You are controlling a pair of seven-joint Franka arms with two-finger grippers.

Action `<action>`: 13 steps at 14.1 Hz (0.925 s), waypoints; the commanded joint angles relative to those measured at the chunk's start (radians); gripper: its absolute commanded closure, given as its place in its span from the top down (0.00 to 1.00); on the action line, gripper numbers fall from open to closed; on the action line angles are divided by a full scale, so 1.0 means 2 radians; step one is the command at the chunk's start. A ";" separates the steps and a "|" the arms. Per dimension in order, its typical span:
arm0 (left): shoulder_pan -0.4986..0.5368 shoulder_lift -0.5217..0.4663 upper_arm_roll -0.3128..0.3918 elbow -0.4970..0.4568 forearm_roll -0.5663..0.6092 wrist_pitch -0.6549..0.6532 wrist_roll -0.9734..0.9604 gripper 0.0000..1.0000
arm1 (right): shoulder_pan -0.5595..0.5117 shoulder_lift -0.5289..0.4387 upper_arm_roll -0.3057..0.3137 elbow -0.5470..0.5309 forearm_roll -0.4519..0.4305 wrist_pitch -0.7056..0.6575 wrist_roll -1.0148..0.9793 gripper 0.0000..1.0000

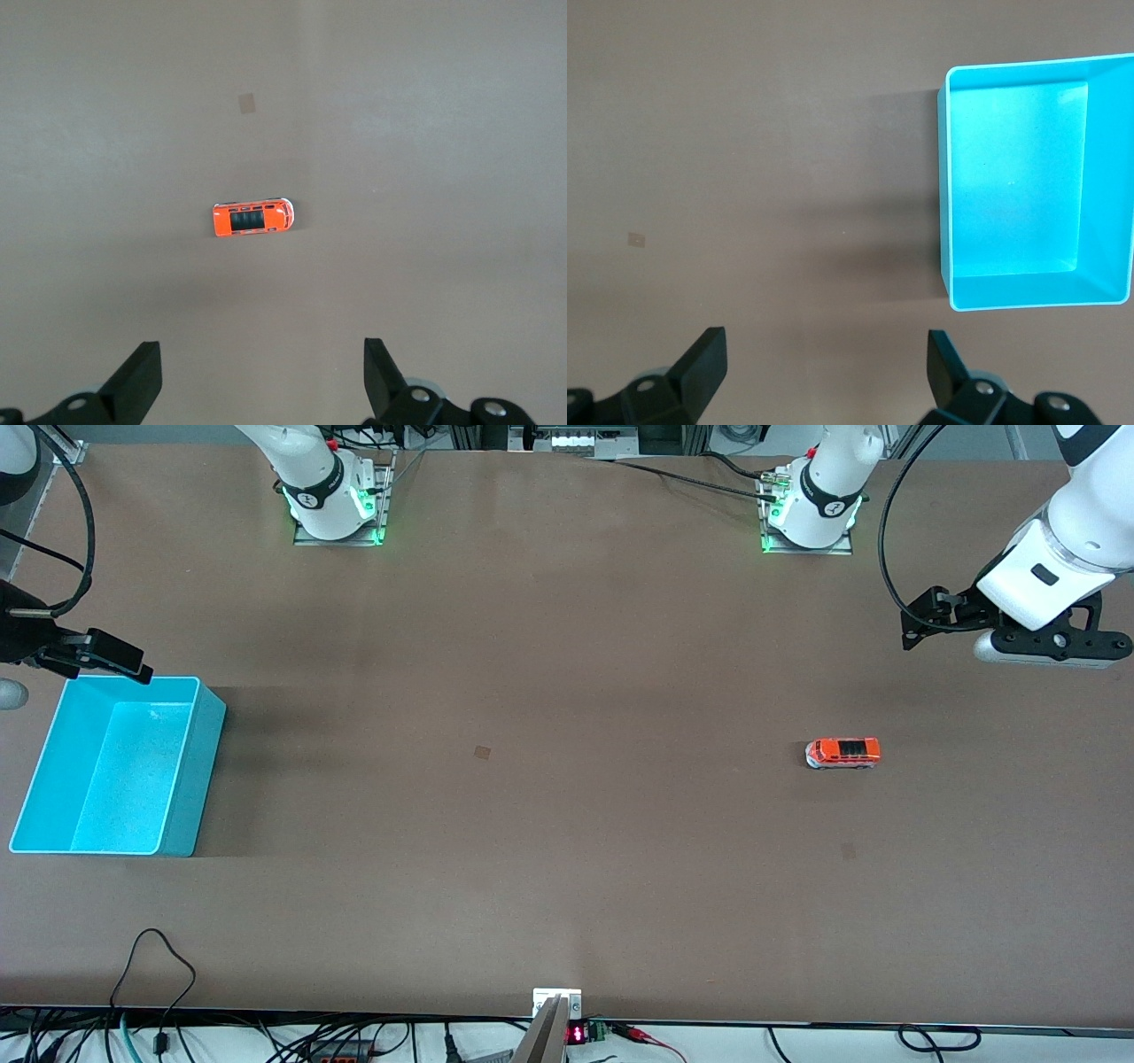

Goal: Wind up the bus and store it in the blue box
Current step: 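Move the left gripper over the orange toy bus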

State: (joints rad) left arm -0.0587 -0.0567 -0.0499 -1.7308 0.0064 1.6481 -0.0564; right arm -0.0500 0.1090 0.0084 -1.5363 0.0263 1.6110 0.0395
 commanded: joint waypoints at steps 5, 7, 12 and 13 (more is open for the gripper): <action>-0.007 0.008 0.003 0.017 -0.002 -0.013 -0.005 1.00 | 0.000 -0.005 0.001 0.003 -0.005 -0.001 0.010 1.00; -0.011 0.008 0.001 0.022 -0.002 -0.028 -0.006 1.00 | 0.000 -0.005 0.001 0.003 -0.005 -0.001 0.011 1.00; -0.011 0.008 0.000 0.025 -0.002 -0.046 -0.007 1.00 | 0.000 0.001 0.001 0.001 -0.006 -0.001 0.005 1.00; -0.011 0.008 0.000 0.025 -0.003 -0.060 -0.003 1.00 | 0.000 0.010 0.001 0.002 -0.005 -0.002 0.005 1.00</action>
State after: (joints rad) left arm -0.0721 -0.0566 -0.0529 -1.7167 0.0064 1.5810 -0.0592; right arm -0.0503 0.1113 0.0075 -1.5362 0.0261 1.6106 0.0415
